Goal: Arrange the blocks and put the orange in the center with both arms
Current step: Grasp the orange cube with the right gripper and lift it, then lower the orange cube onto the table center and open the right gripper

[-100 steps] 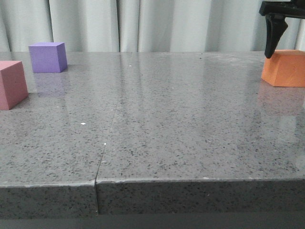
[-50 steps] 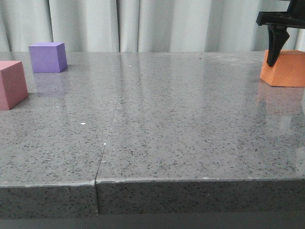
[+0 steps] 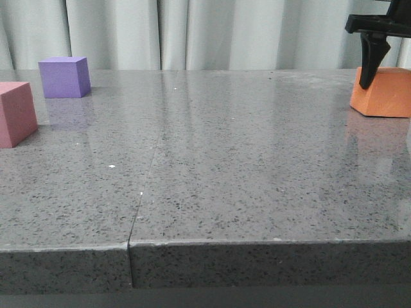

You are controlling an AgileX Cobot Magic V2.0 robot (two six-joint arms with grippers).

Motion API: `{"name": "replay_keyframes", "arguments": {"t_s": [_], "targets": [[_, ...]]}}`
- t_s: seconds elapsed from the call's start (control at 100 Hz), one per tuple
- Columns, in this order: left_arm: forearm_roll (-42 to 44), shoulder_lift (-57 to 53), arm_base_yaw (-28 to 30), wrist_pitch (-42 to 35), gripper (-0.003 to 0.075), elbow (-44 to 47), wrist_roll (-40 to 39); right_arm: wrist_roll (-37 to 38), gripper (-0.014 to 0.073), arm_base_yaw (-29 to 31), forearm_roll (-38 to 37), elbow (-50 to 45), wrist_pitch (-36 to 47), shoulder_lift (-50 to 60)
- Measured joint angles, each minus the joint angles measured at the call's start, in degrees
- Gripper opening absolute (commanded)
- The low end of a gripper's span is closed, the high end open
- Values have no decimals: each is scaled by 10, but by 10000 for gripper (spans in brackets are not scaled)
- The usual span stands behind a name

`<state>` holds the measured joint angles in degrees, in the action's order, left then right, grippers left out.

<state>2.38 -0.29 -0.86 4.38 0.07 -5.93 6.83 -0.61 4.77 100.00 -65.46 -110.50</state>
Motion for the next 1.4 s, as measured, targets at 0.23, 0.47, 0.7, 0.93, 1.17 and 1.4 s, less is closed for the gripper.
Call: {"name": "replay_keyframes", "arguments": {"t_s": [0.23, 0.47, 0.7, 0.93, 1.17, 1.4], "targets": [[0, 0, 0, 0, -20, 0, 0, 26, 381, -39, 7, 63, -48, 0], [0, 0, 0, 0, -20, 0, 0, 84, 379, -113, 8, 121, -56, -2], [0, 0, 0, 0, -20, 0, 0, 133, 379, -186, 8, 165, -57, -43], [0, 0, 0, 0, -20, 0, 0, 174, 379, -240, 8, 227, -58, -99], [0, 0, 0, 0, -20, 0, 0, 202, 379, -262, 11, 252, -58, -135], [0, 0, 0, -1, -20, 0, 0, 199, 384, -263, 12, 252, -58, -136]]}}
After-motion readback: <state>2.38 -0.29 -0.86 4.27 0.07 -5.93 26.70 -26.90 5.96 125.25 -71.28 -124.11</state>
